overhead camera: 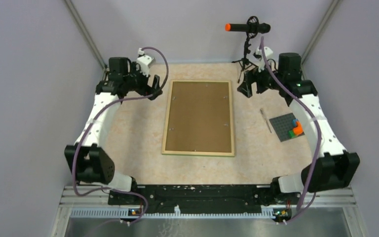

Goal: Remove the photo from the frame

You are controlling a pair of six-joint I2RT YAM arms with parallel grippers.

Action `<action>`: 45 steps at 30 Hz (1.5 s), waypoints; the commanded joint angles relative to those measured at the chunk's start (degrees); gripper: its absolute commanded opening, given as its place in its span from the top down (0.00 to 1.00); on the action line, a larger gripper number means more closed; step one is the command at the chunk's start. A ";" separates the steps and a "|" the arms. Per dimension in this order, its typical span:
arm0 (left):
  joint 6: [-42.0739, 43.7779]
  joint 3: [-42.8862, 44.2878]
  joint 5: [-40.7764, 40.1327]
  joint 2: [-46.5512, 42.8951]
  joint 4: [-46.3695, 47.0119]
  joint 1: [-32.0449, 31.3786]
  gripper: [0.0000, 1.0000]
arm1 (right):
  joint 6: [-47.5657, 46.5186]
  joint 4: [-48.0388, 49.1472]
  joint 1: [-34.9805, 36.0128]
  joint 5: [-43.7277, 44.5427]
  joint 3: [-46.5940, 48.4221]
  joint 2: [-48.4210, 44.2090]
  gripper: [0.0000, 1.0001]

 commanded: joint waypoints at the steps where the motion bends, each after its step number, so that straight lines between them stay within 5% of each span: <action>1: 2.90 -7.61 -1.57 -13.67 6.39 0.10 0.01 | 0.95 4.86 0.23 3.73 -3.40 -8.76 0.03; 6: 5.84 -17.61 3.50 -23.72 9.65 -0.53 0.01 | 1.04 5.61 0.23 1.36 -10.21 -13.20 0.02; 23: 11.14 -21.42 9.19 -21.37 -2.31 -4.05 0.01 | 9.33 3.34 -0.88 -7.68 -22.56 -6.62 0.01; 35: 12.82 -22.01 -9.28 -12.79 -0.54 -31.53 0.02 | 12.83 8.17 -5.03 -9.82 -28.23 -8.02 0.01; 45: 13.51 -17.81 -15.89 1.13 -1.62 -47.90 0.26 | 15.53 12.52 -6.54 -14.95 -34.31 -5.60 0.02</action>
